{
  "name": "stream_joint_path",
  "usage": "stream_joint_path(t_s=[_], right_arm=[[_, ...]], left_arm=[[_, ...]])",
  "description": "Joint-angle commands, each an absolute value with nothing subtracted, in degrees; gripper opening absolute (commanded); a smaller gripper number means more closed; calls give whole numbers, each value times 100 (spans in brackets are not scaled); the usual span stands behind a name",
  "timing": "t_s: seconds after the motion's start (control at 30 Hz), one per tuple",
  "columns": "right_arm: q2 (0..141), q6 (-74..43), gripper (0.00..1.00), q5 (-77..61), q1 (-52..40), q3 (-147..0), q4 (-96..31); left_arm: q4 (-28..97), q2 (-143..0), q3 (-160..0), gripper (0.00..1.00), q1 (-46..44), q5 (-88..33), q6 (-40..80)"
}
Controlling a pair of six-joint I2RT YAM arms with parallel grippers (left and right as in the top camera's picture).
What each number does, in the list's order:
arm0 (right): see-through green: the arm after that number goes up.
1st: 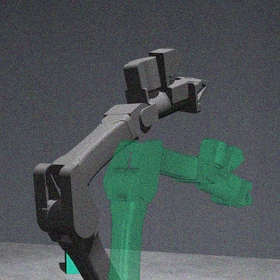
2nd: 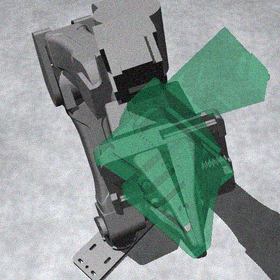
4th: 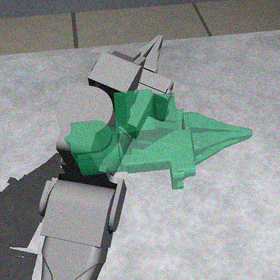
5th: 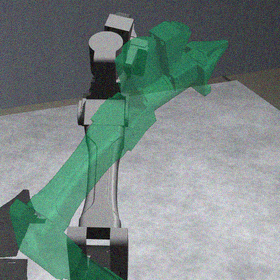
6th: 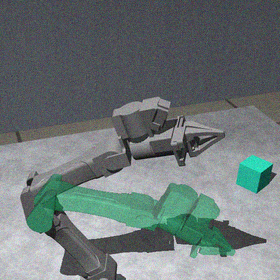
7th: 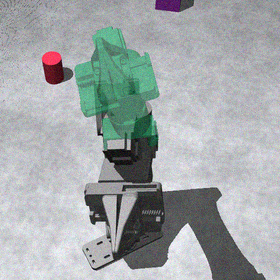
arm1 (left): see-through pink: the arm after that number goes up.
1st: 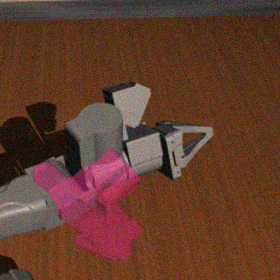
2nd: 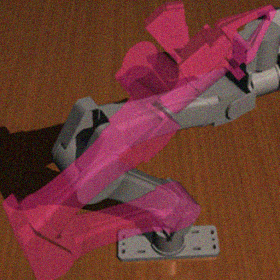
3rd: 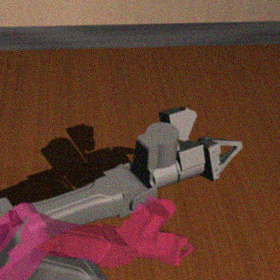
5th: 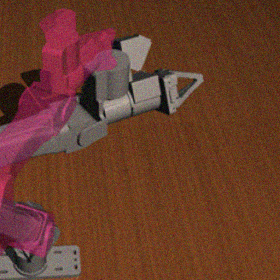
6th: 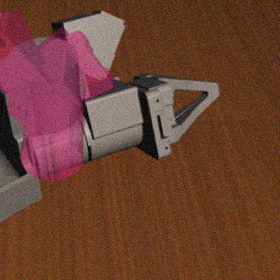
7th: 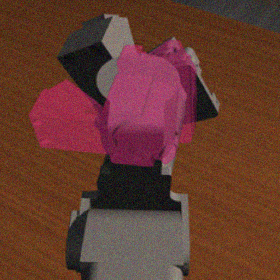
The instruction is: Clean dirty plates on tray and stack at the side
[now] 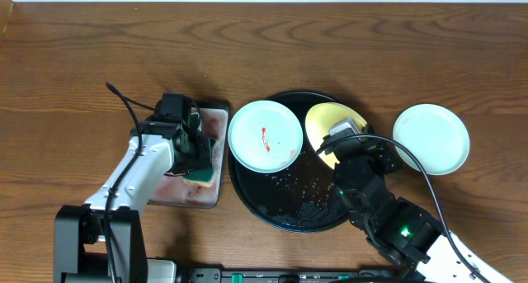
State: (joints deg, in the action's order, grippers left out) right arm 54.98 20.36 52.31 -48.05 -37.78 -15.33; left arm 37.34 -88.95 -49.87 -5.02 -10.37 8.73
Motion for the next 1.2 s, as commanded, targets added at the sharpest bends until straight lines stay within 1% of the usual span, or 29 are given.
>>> stream_joint_path(t_s=[0.0,0.1,0.23,0.33,0.37,0.4,0.43,0.47,0.6,0.93,1.1,1.17], right_arm=[[5439,2016,1,5290,-4847,-3900,-1522],[5439,2016,1,5290,-4847,-3900,-1520],[5439,2016,1,5290,-4847,-3900,-1522],[5439,2016,1,5290,-4847,-3900,-1522],[5439,2016,1,5290,-4847,-3900,-1522],[5439,2014,1,5288,-4847,-3900,-1525],[5439,2012,1,5286,-4847,-3900,-1531],[5439,1968,1,5286,-4847,-3900,-1551],[5439,1793,1,5098,-4847,-3898,-1704],[5437,1896,1,5059,-4847,-3900,-1640],[5437,2307,1,5078,-4849,-3900,-1365],[5439,2641,1,5076,-4849,-3900,-1273]], left_arm=[[3640,-8980,-4978,44,-484,-1002,821],[3472,-9085,-4818,43,-484,-1002,821],[3269,-9181,-4648,29,-484,-1002,821],[3247,-9220,-4624,26,-484,-1000,821],[3245,-9233,-4622,21,-484,-1000,821],[3247,-9251,-4622,19,-484,-1000,821],[3245,-9264,-4619,11,-484,-1000,819],[3245,-9279,-4617,8,-484,-1000,821],[3245,-9391,-4617,8,-484,-1000,819],[3203,-9443,-4617,8,-484,-1002,816],[3201,-9443,-4617,8,-484,-1002,816],[3201,-9443,-4617,8,-484,-1002,816]])
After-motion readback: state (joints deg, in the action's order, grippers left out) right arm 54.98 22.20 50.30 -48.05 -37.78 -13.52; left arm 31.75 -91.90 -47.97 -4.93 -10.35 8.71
